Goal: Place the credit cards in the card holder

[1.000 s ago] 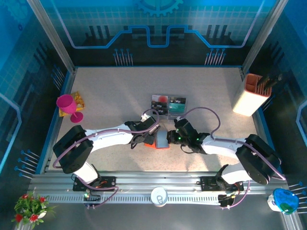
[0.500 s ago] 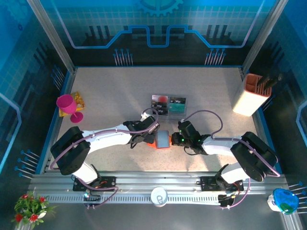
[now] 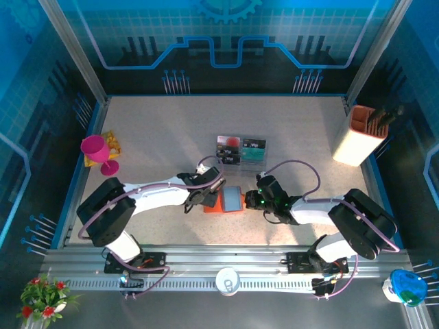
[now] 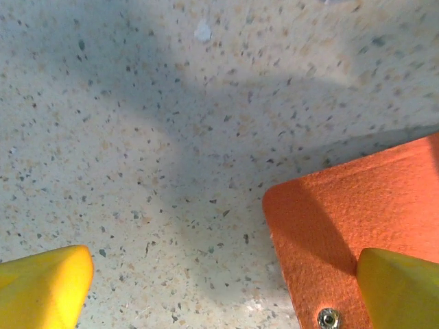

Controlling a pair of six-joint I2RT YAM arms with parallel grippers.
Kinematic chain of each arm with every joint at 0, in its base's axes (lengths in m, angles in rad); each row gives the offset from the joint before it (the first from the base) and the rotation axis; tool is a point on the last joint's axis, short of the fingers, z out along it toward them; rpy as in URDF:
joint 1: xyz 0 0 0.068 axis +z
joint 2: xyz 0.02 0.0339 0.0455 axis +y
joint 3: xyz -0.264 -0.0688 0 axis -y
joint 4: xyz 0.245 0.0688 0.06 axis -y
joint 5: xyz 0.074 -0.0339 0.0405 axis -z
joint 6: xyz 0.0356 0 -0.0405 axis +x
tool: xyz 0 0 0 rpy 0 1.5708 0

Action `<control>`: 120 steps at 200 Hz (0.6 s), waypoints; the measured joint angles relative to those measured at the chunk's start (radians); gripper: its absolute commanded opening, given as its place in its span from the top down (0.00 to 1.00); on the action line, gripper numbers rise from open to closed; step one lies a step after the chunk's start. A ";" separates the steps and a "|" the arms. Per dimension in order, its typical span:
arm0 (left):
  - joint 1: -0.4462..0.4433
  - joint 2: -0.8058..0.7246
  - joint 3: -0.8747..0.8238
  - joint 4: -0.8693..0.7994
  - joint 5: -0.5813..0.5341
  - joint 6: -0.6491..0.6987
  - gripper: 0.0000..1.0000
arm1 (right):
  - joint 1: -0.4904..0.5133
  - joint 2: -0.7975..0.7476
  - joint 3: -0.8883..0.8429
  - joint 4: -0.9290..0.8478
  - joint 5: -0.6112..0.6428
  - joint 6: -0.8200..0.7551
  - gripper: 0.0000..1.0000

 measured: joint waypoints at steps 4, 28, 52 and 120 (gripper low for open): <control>0.000 0.008 0.000 0.000 0.000 -0.001 0.01 | 0.000 0.000 -0.001 0.002 0.000 0.003 1.00; -0.001 0.045 0.012 0.000 -0.003 -0.016 0.01 | 0.000 0.000 -0.007 0.014 0.000 0.012 1.00; 0.001 0.050 0.019 -0.003 -0.005 -0.017 0.01 | 0.000 0.000 -0.015 0.026 0.000 0.023 1.00; 0.007 -0.038 0.036 -0.035 0.057 -0.021 0.01 | 0.042 -0.019 -0.039 0.041 0.029 0.071 1.00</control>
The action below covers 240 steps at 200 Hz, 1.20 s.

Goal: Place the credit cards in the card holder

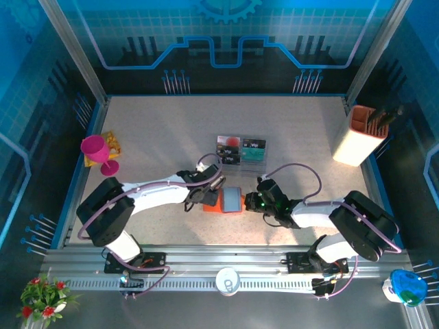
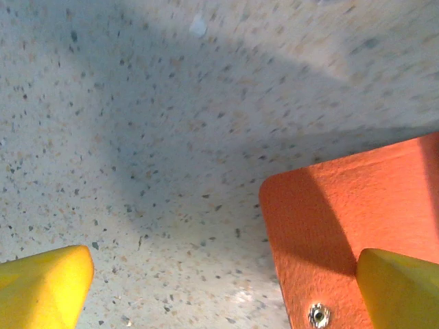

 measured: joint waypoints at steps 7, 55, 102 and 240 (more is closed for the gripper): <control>0.000 -0.023 0.008 0.000 0.018 -0.002 0.01 | 0.005 -0.002 0.000 -0.001 0.003 0.004 1.00; 0.001 -0.178 0.051 0.026 0.187 -0.035 0.01 | 0.036 -0.015 -0.011 -0.005 0.022 0.034 1.00; 0.002 -0.241 0.051 0.150 0.397 -0.139 0.01 | 0.044 -0.017 -0.012 -0.005 0.030 0.046 1.00; 0.146 -0.098 -0.188 0.456 0.629 -0.283 0.01 | 0.044 -0.016 -0.014 0.000 0.032 0.055 1.00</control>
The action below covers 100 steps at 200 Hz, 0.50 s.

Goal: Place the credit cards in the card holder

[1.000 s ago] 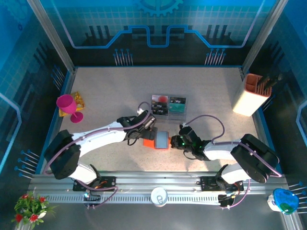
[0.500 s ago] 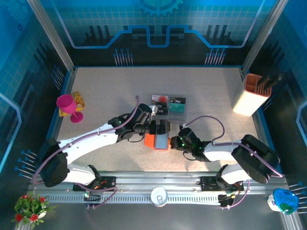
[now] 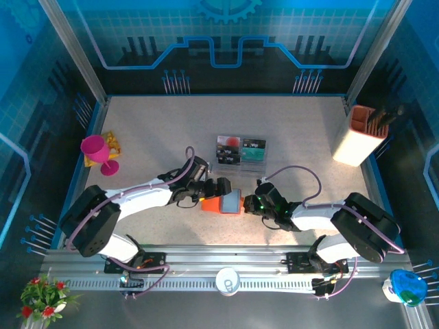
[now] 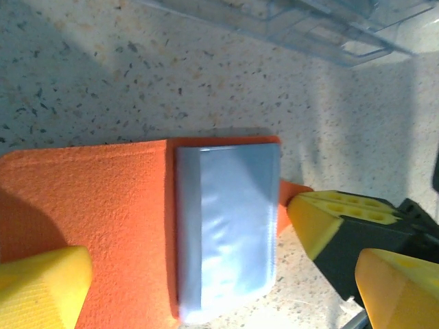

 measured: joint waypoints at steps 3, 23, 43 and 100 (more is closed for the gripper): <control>0.000 0.010 0.000 0.003 0.003 0.002 0.01 | 0.000 0.001 0.000 0.001 0.000 0.000 1.00; 0.000 0.058 -0.011 0.025 0.011 0.020 0.01 | 0.000 0.007 0.000 0.011 -0.003 0.000 1.00; 0.000 0.063 -0.015 0.043 0.010 0.039 0.01 | 0.000 0.010 0.000 0.019 -0.006 0.000 1.00; -0.018 0.025 -0.012 -0.032 -0.048 0.122 0.01 | 0.000 0.008 0.001 0.014 -0.013 -0.009 1.00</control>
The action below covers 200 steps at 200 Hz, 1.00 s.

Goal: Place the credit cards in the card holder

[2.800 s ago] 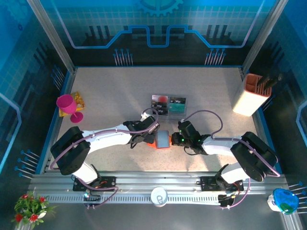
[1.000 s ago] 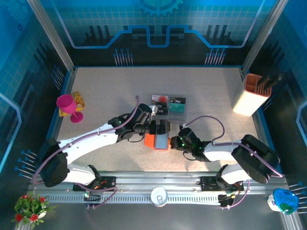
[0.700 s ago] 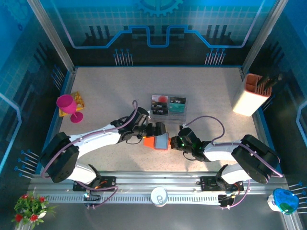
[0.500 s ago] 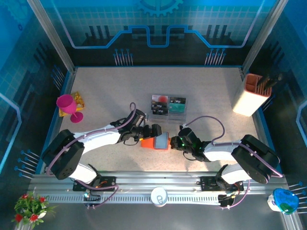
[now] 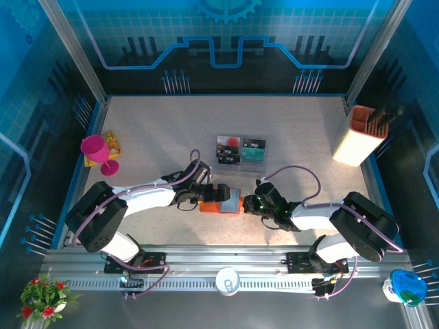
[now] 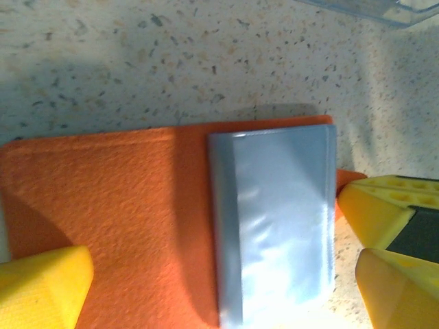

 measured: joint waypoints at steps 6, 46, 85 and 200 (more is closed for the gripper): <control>-0.007 -0.011 0.003 -0.020 -0.016 0.011 0.01 | 0.000 -0.004 0.000 -0.006 -0.002 -0.004 1.00; -0.060 -0.060 0.046 -0.107 -0.109 0.074 0.01 | -0.001 -0.040 0.016 -0.093 -0.021 -0.039 1.00; -0.071 -0.055 0.052 -0.139 -0.157 0.109 0.01 | -0.014 -0.055 0.058 -0.167 -0.036 -0.084 1.00; -0.097 0.014 0.051 -0.150 -0.237 0.134 0.01 | -0.034 0.042 0.149 -0.162 -0.118 -0.143 1.00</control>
